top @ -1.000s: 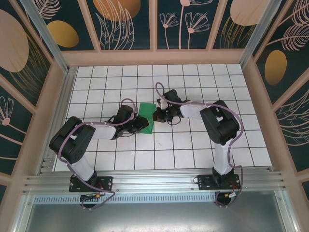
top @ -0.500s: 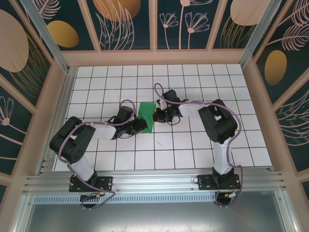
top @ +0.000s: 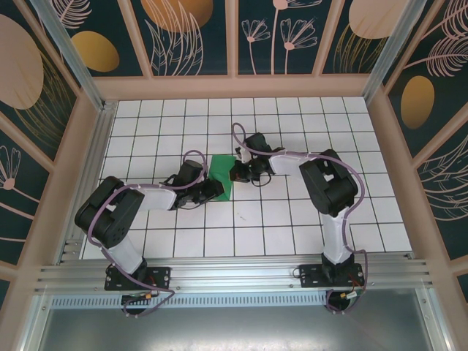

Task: Fold a paper plane with a square sheet of paper (pick it up from the middle)
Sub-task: Fold the triangle a second time at the center of the table.

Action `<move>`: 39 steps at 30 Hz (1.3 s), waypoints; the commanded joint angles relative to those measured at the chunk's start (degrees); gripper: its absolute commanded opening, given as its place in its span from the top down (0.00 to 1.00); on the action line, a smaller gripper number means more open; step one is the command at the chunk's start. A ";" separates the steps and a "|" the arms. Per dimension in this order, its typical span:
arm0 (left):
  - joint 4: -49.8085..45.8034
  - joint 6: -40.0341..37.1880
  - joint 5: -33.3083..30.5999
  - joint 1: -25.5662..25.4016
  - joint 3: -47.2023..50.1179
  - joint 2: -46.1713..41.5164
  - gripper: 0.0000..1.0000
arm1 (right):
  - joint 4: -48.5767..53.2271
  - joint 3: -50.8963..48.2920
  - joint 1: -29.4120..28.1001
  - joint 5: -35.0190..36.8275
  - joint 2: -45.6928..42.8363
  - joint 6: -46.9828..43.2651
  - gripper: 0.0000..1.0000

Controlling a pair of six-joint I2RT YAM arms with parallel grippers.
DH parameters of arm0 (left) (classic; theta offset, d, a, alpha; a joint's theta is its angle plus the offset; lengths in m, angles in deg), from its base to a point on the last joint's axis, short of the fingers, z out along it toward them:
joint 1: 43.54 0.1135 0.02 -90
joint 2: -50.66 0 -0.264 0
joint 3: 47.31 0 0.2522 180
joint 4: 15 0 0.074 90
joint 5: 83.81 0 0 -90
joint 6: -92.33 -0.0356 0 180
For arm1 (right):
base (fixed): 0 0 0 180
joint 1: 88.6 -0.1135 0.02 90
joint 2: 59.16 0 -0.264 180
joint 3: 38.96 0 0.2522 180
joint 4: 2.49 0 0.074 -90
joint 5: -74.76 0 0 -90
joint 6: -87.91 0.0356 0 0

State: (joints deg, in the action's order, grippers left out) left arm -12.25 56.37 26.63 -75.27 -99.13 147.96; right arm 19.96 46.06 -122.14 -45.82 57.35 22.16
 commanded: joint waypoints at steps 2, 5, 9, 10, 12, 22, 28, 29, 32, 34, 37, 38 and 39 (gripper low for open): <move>-5.18 -1.81 -1.45 -0.09 0.02 0.60 0.68 | 2.20 2.00 -0.46 1.40 1.44 -1.61 0.94; -5.35 -1.99 -1.47 -0.08 -0.08 0.58 0.69 | 2.36 2.04 -0.45 1.67 1.53 -1.75 0.94; -5.37 -2.03 -1.29 -0.09 -0.17 0.58 0.70 | 2.36 2.12 -0.41 1.42 1.73 -1.75 0.94; -5.33 -2.10 -1.18 -0.09 -0.24 1.88 0.70 | 2.22 2.21 -0.44 1.32 1.77 -1.83 0.94; -5.34 -2.10 -1.02 -0.05 -0.28 2.22 0.71 | 2.12 2.30 -0.47 1.00 1.80 -1.88 0.94; -5.42 -2.27 -0.93 -0.09 -0.29 2.50 0.74 | 0.55 2.12 -0.44 -1.67 2.11 -2.11 0.94; -5.67 -2.47 -0.85 -0.08 -0.46 2.70 0.76 | 0.41 2.45 -0.47 -1.77 2.34 -2.21 0.94; -5.61 -2.53 -0.85 -0.01 -0.45 2.66 0.76 | 0.66 2.56 -0.45 -1.53 2.52 -2.10 0.94; -5.81 -2.48 -0.93 -0.09 -0.40 2.61 0.76 | 1.65 3.10 -0.47 -0.11 3.02 -1.95 0.94; -5.82 -2.60 -1.11 -0.08 -0.37 2.42 0.76 | 2.46 3.35 -0.51 0.99 3.33 -2.01 0.94; -5.93 -2.58 -1.10 -0.01 -0.38 2.44 0.76 | 2.94 3.52 -0.46 2.06 3.34 -2.01 0.94; -5.88 -2.62 -1.16 -0.09 -0.30 2.44 0.76 | 3.02 3.55 -0.44 2.19 3.30 -1.93 0.94; -5.93 -2.62 -1.16 -0.09 -0.26 2.41 0.76 | 3.00 3.61 -0.47 2.29 3.36 -1.91 0.94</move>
State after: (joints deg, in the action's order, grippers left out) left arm -13.64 55.03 26.55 -75.27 -99.75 148.61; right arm 21.42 47.90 -122.25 -45.91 59.32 20.89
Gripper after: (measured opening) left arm 0.236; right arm 0.064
